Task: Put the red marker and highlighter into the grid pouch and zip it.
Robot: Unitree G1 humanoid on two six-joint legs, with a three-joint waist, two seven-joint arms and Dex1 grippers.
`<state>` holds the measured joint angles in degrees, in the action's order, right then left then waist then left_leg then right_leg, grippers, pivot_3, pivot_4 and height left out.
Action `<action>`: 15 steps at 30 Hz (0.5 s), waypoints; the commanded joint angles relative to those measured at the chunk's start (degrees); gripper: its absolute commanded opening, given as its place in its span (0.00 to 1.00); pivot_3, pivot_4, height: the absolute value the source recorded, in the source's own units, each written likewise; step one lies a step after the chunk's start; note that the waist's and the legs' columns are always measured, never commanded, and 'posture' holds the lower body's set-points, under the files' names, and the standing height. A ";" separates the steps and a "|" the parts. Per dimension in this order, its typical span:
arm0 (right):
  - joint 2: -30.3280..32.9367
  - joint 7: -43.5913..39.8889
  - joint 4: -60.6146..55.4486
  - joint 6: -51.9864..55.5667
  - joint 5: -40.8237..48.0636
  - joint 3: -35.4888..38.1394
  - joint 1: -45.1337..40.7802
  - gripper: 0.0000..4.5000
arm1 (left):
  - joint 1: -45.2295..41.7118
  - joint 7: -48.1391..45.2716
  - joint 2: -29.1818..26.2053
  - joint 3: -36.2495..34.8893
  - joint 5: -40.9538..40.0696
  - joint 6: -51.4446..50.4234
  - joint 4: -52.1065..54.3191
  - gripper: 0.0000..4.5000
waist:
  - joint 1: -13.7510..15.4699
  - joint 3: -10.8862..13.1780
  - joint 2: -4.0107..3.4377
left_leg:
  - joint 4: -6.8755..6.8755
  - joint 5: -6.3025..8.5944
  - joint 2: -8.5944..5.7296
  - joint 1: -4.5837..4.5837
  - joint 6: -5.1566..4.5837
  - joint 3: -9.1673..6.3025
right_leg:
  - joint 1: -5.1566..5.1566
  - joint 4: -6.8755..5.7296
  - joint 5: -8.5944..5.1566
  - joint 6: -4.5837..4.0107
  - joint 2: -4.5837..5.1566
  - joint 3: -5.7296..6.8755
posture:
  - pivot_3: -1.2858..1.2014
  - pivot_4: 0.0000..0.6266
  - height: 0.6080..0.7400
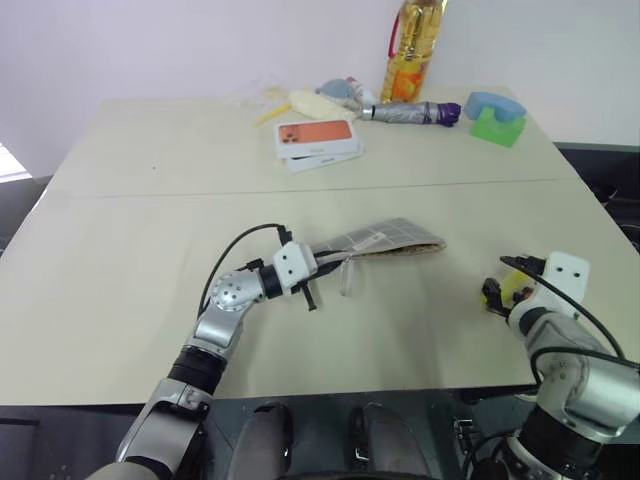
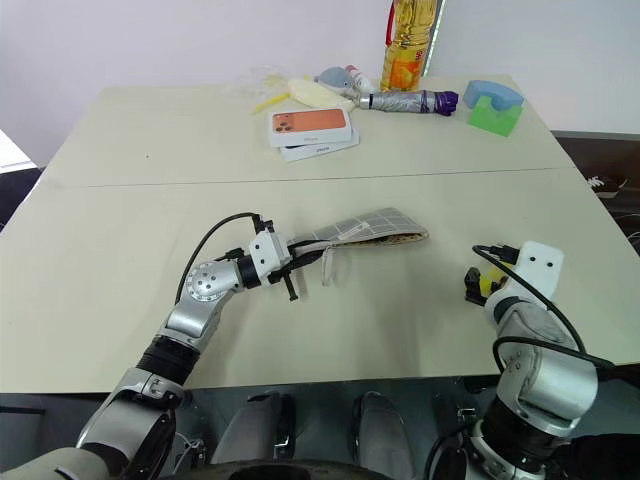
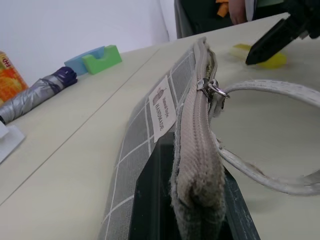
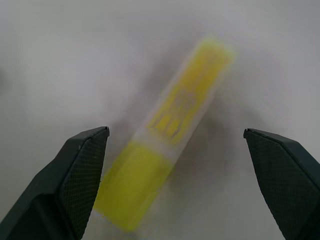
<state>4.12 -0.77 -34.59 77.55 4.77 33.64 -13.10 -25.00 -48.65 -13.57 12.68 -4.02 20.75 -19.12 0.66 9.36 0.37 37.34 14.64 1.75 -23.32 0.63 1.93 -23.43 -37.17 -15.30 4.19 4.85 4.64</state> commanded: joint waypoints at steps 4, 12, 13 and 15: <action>-0.88 2.36 1.48 -0.43 -0.23 1.02 -2.11 0.58 | -0.41 0.67 -0.22 -0.65 -0.56 0.72 0.88 0.00 | -0.04 0.00 0.00 | -0.01 0.00 0.00 0.00 0.00 -0.01 | 0.00 0.00 0.00 0.00 -0.01 0.00 | 0.52 0.24 1.00; 9.59 -4.96 0.48 -6.50 2.51 -5.35 -1.51 0.19 | -0.98 2.15 -1.53 -1.89 -0.36 0.62 0.16 0.00 | -0.10 0.02 -0.06 | -0.03 0.00 0.01 -0.01 0.00 0.01 | -0.02 0.02 0.00 0.00 -0.03 -0.02 | 0.52 0.24 1.00; 13.40 -7.31 -0.14 -8.76 2.36 -8.42 -0.13 0.19 | -1.37 2.43 -1.68 -2.14 -0.42 0.60 -0.18 0.00 | -0.05 0.03 -0.07 | -0.03 0.00 0.01 -0.01 -0.01 0.00 | -0.01 0.03 0.00 0.00 -0.03 -0.02 | 0.52 0.24 1.00; 23.73 -13.68 -1.82 -16.79 0.83 -15.60 3.37 0.19 | -2.37 2.90 -1.98 -2.87 -0.70 0.48 -1.02 0.00 | -0.02 0.05 -0.10 | -0.03 0.01 0.00 -0.03 -0.02 -0.01 | -0.01 0.07 -0.01 0.00 -0.03 -0.01 | 0.52 0.24 1.00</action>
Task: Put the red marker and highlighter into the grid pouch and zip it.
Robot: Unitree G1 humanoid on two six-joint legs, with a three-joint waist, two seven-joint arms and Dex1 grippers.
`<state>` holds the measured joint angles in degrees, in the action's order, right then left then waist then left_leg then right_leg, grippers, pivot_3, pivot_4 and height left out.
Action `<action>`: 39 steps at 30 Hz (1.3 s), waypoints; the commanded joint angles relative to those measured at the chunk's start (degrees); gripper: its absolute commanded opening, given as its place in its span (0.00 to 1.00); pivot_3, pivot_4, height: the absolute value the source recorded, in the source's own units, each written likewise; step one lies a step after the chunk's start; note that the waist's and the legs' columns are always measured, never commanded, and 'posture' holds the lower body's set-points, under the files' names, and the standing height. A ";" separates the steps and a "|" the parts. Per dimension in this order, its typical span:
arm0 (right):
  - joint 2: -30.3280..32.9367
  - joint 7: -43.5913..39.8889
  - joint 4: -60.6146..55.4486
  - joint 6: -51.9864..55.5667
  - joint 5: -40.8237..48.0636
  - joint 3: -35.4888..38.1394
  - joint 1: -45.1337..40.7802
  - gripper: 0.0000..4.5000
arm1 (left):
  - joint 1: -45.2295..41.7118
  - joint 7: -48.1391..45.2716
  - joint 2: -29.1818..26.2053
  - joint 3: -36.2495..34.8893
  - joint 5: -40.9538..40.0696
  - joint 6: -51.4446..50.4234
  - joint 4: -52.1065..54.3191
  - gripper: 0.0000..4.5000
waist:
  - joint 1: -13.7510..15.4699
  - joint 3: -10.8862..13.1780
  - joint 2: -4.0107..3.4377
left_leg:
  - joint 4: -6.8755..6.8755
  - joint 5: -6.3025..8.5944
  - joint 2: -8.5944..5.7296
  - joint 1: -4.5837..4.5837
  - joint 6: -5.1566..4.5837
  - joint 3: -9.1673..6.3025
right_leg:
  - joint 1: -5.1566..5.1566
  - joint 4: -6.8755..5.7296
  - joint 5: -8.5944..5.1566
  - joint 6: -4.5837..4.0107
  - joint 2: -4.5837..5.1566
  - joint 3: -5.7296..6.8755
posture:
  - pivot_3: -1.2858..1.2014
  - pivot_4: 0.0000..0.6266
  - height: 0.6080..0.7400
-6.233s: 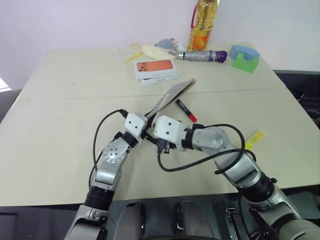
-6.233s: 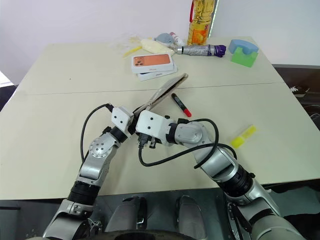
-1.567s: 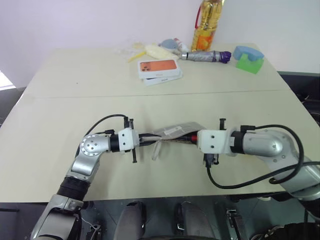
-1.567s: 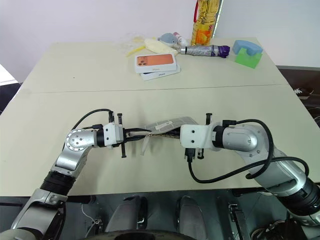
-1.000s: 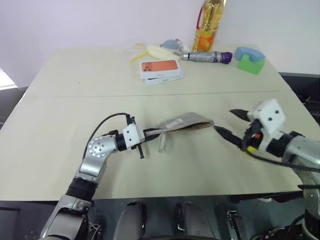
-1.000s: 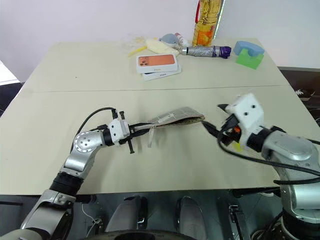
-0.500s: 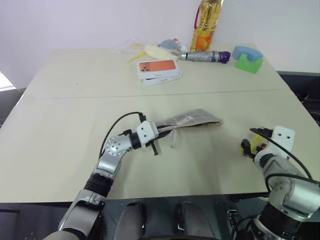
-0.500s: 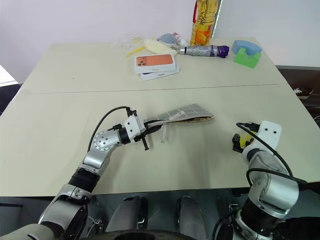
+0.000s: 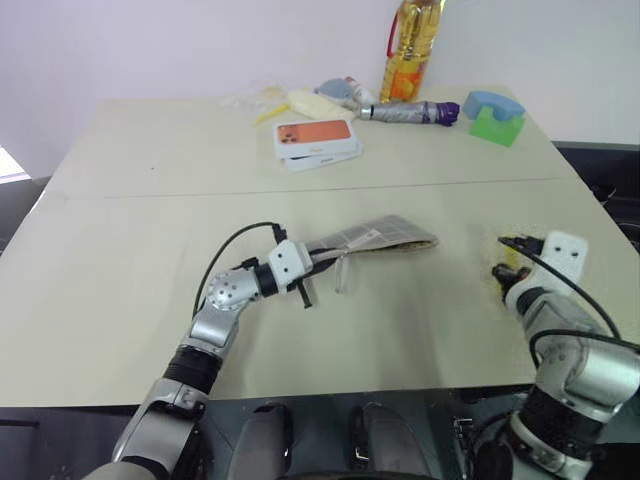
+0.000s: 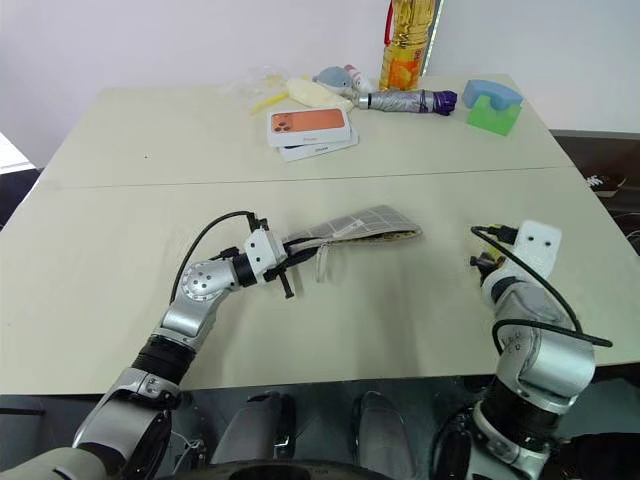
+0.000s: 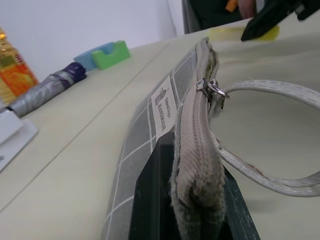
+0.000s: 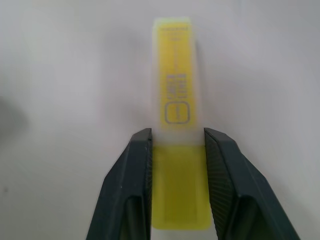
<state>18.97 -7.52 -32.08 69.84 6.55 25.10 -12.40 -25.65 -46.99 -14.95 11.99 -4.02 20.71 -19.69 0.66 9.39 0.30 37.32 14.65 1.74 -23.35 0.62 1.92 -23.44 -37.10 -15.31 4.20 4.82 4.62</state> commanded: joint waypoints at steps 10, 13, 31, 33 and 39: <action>23.16 -23.32 -10.78 -23.33 4.47 -12.37 10.45 0.19 | -2.93 1.52 -0.59 -2.99 -1.06 0.99 -1.93 0.00 | 0.08 0.08 0.09 | 0.02 0.03 0.03 0.01 -0.05 -0.02 | 0.02 0.04 0.00 0.01 -0.09 0.01 | 0.52 0.24 1.00; 23.07 -24.08 -11.32 -23.09 5.17 -13.89 10.52 0.19 | -2.76 1.51 -0.44 -2.88 -1.11 1.03 -1.66 0.00 | 0.09 0.08 0.09 | 0.04 0.03 0.04 0.01 -0.05 -0.03 | 0.02 0.03 0.00 0.00 -0.08 0.02 | 0.52 0.24 1.00; 22.61 -22.68 -9.42 -22.80 4.92 -16.49 10.10 0.19 | -2.73 0.42 0.10 -2.51 -1.93 1.37 0.12 0.00 | 0.12 0.08 0.09 | 0.05 0.03 0.04 0.00 -0.05 -0.03 | 0.02 0.03 0.00 0.00 -0.07 0.02 | 0.52 0.24 1.00; 22.79 -22.60 -9.33 -22.53 4.79 -16.68 9.90 0.19 | -2.70 0.02 0.06 -2.43 -2.10 1.62 0.52 0.00 | 0.12 0.08 0.09 | 0.05 0.03 0.04 0.01 -0.05 -0.03 | 0.02 0.03 0.00 0.00 -0.07 0.02 | 0.52 0.24 1.00; 25.74 -24.12 -10.40 -20.65 4.78 -17.44 9.36 0.19 | -2.87 -2.70 -0.78 -1.62 -2.31 3.18 2.09 0.00 | 0.12 0.08 0.09 | 0.05 0.03 0.04 0.01 -0.05 -0.03 | 0.02 0.03 0.00 0.00 -0.07 0.02 | 0.52 0.24 1.00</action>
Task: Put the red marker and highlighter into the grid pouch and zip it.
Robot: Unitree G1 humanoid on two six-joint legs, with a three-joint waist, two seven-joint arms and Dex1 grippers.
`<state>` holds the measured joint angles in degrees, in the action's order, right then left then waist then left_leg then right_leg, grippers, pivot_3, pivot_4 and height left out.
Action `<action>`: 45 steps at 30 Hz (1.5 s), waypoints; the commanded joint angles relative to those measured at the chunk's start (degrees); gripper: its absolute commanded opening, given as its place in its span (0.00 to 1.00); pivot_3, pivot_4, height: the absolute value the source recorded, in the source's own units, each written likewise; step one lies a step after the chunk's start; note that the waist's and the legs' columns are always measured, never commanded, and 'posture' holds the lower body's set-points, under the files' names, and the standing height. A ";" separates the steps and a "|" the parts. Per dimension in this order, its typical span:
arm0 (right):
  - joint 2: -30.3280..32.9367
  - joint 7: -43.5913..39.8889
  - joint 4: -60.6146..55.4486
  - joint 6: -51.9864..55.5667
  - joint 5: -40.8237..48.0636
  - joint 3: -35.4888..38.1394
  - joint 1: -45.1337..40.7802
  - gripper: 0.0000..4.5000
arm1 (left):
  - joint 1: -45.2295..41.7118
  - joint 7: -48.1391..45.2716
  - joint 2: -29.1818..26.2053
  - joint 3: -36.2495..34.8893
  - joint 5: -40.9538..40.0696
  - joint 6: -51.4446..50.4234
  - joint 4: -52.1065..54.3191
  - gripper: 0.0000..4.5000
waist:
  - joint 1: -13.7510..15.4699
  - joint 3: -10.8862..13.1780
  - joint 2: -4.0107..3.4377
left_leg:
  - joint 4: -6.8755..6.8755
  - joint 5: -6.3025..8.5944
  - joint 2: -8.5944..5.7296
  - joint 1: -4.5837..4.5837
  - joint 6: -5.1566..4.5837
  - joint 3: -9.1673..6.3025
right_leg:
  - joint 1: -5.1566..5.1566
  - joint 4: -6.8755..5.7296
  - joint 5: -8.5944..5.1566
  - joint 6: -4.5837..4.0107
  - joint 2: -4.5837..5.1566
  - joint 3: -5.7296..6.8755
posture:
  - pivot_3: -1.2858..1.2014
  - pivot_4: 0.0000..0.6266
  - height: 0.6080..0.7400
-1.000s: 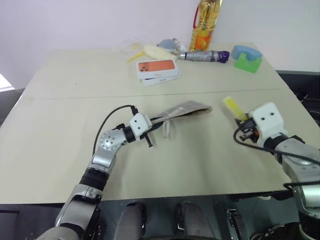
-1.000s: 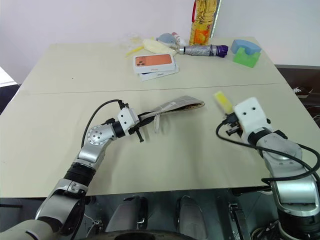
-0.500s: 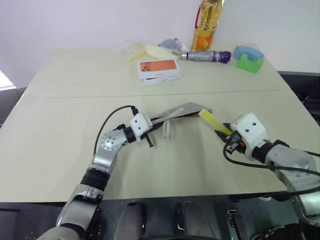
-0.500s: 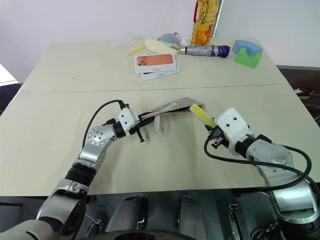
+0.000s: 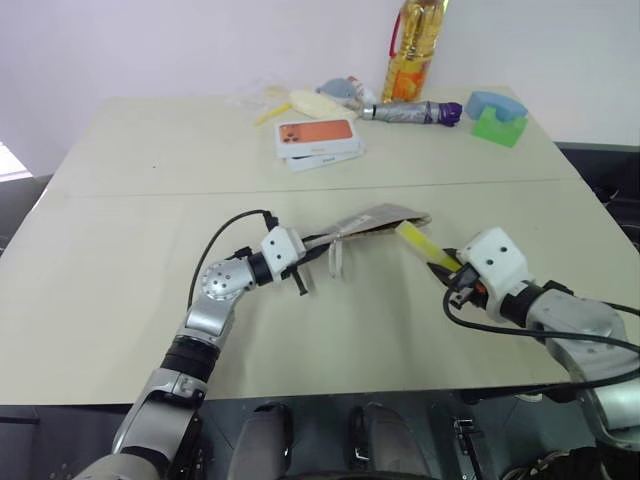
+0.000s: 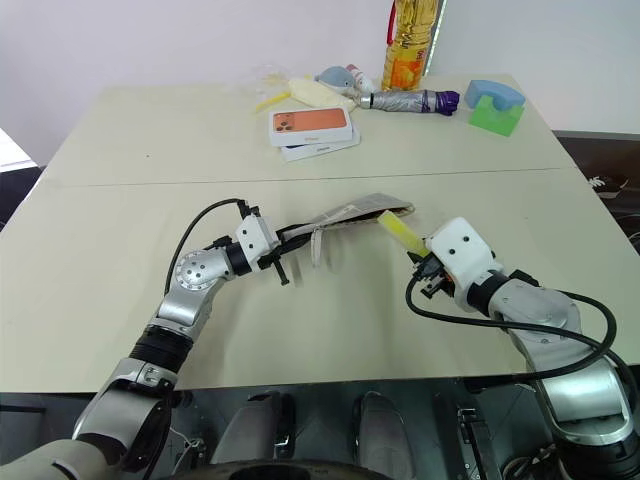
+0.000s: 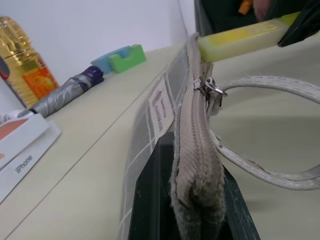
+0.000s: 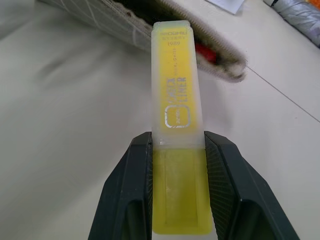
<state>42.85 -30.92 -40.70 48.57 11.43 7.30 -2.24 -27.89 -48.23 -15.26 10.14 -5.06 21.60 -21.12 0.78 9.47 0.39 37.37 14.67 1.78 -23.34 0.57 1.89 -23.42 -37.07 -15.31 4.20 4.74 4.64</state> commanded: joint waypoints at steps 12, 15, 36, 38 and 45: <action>15.25 -6.31 -4.95 0.20 -2.94 -4.98 -3.96 0.19 | -0.33 -7.99 -3.46 3.30 -0.99 6.34 4.47 0.00 | 0.03 0.01 0.00 | 0.02 0.00 0.00 -0.01 0.00 0.00 | 0.00 0.01 0.00 -0.01 0.02 0.00 | 0.52 0.24 1.00; 17.35 -7.42 -5.88 0.14 -3.32 -7.91 -6.09 0.19 | 0.17 -9.40 -3.66 3.84 -1.37 6.52 5.49 0.00 | 0.00 0.02 0.02 | 0.03 0.00 0.00 -0.02 0.00 -0.02 | 0.01 0.02 0.00 -0.01 0.01 0.02 | 0.52 0.24 1.00; 11.13 -9.67 -6.93 -0.89 -4.62 -8.31 -17.30 0.84 | 0.16 -6.91 -2.56 2.19 -2.13 2.32 5.04 0.00 | 0.03 0.02 0.02 | 0.09 0.00 0.02 -0.03 0.00 -0.03 | 0.00 -0.01 0.00 -0.01 0.01 0.02 | 0.52 0.24 1.00; 4.11 -8.54 -7.07 2.70 1.01 -1.20 -18.39 0.84 | -0.21 -4.00 -1.49 1.05 -1.77 1.12 3.55 0.00 | 0.02 0.02 0.02 | 0.11 0.00 0.02 -0.02 0.00 -0.04 | 0.02 -0.02 0.00 -0.01 0.00 0.04 | 0.52 0.24 1.00; -10.26 -6.71 -11.09 14.52 18.62 10.31 -14.49 0.84 | -1.97 6.28 2.25 -0.40 1.70 1.02 0.18 0.00 | 0.09 0.00 0.03 | 0.15 0.00 0.00 -0.01 0.00 -0.14 | 0.15 -0.01 0.01 0.00 0.05 0.12 | 0.52 0.24 1.00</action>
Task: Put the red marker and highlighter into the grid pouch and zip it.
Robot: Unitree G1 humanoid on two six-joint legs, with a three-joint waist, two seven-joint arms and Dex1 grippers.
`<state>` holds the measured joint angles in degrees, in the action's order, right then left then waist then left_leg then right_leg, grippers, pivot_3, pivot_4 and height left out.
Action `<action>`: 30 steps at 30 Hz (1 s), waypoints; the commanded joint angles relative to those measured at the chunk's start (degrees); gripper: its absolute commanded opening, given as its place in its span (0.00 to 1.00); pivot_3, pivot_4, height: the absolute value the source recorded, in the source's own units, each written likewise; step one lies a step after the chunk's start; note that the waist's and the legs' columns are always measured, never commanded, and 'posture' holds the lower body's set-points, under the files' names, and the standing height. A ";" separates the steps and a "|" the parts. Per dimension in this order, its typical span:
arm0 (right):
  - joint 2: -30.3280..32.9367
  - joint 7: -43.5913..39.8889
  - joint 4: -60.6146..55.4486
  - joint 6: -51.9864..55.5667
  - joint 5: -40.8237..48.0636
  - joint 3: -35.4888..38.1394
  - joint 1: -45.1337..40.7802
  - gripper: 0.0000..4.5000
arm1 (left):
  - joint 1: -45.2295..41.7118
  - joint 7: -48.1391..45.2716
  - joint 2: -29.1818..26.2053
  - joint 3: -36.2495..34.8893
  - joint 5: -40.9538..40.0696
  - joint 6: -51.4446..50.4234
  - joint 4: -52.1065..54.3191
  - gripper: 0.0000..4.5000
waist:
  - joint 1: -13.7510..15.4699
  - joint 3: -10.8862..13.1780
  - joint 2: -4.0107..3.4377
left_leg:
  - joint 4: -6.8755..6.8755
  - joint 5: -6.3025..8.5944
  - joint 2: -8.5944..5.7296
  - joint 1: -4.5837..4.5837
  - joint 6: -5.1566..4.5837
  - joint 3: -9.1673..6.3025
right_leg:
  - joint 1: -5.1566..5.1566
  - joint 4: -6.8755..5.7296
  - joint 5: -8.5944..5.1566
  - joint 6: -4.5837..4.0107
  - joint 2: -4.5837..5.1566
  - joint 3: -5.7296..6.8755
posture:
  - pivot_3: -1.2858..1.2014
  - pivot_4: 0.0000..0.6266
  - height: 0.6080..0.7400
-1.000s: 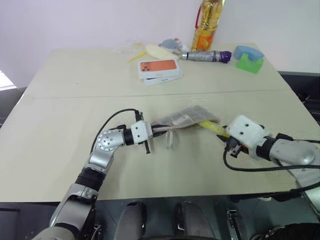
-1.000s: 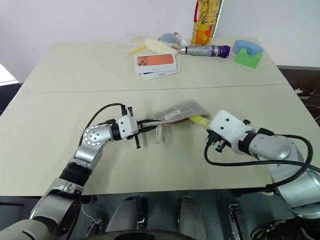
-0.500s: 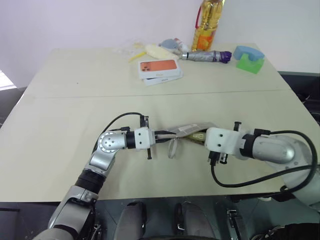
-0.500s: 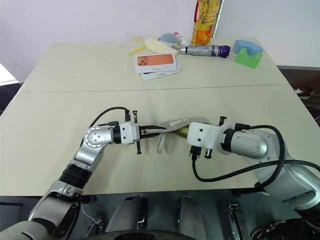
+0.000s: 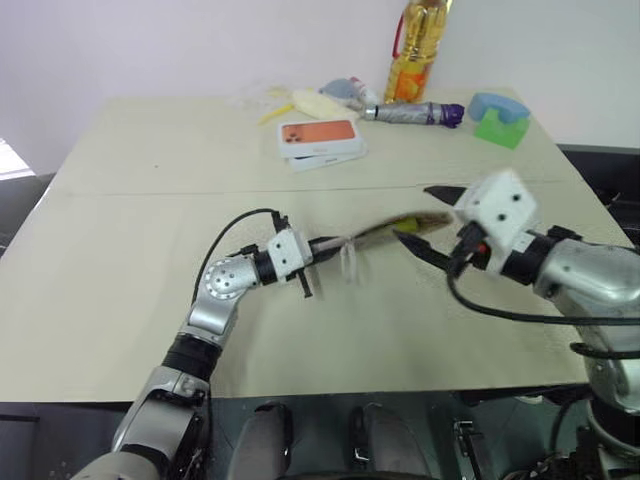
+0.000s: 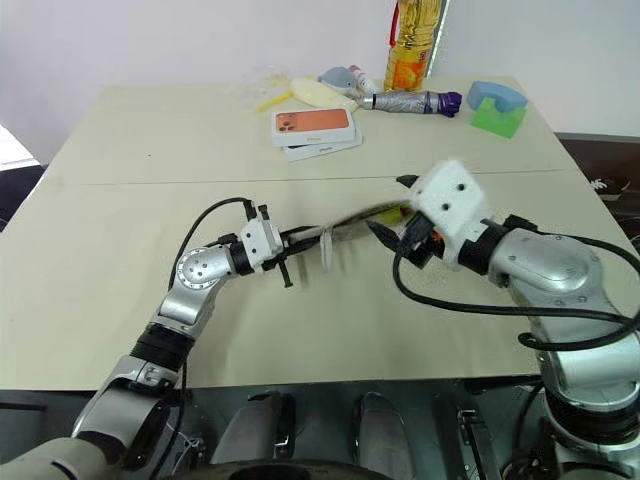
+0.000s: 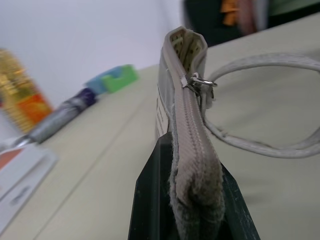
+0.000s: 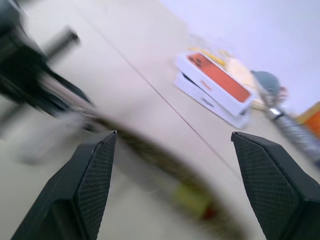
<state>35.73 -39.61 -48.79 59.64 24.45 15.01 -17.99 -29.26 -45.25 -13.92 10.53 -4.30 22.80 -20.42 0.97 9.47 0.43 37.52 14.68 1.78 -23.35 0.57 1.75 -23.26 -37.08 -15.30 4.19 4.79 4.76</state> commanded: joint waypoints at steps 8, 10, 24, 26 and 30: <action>-18.68 18.73 1.87 6.49 3.75 -8.93 1.85 0.84 | -0.48 6.48 1.39 -0.33 3.45 1.40 -1.15 0.00 | -0.31 -0.03 -0.04 | -0.03 0.00 0.00 0.03 0.00 0.00 | -0.04 -0.07 0.00 -0.01 -0.03 -0.02 | 0.52 0.24 1.00; -22.03 22.31 4.61 5.57 2.19 -11.44 0.52 0.84 | -0.62 6.87 1.34 -0.33 3.67 1.57 -1.44 0.00 | -0.30 -0.03 -0.05 | -0.02 0.00 0.00 0.04 0.00 0.00 | -0.04 -0.09 0.00 -0.01 -0.03 -0.02 | 0.52 0.24 1.00; -19.16 25.06 7.13 2.89 1.09 -9.71 -0.37 0.01 | -0.06 6.60 0.67 0.02 3.90 2.22 -1.44 0.00 | -0.21 -0.03 -0.05 | -0.03 0.00 -0.02 0.00 0.00 0.02 | -0.06 -0.04 0.00 0.00 0.00 -0.02 | 0.52 0.24 1.00; -13.76 24.19 7.45 2.49 -0.06 -5.54 -0.40 0.01 | 0.68 4.55 0.07 0.68 3.19 1.96 -1.02 0.00 | -0.20 -0.03 -0.05 | -0.03 0.00 -0.02 0.00 0.00 0.02 | -0.06 -0.03 0.00 0.00 0.00 -0.02 | 0.52 0.24 1.00; -4.87 23.44 10.30 1.23 -1.85 0.97 -0.29 0.01 | 2.08 1.56 -1.17 1.49 2.28 1.58 -0.17 0.00 | -0.27 -0.03 -0.05 | -0.05 0.00 -0.03 0.00 0.00 0.04 | -0.05 -0.01 0.00 0.00 0.01 -0.03 | 0.52 0.24 1.00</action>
<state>29.56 -16.12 -38.26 62.66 23.65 12.43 -17.72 -28.05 -42.93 -13.71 12.44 -1.48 24.75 -20.66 0.70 9.44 0.38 37.47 14.68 1.77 -23.34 0.57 1.79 -23.31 -37.10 -15.30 4.19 4.77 4.74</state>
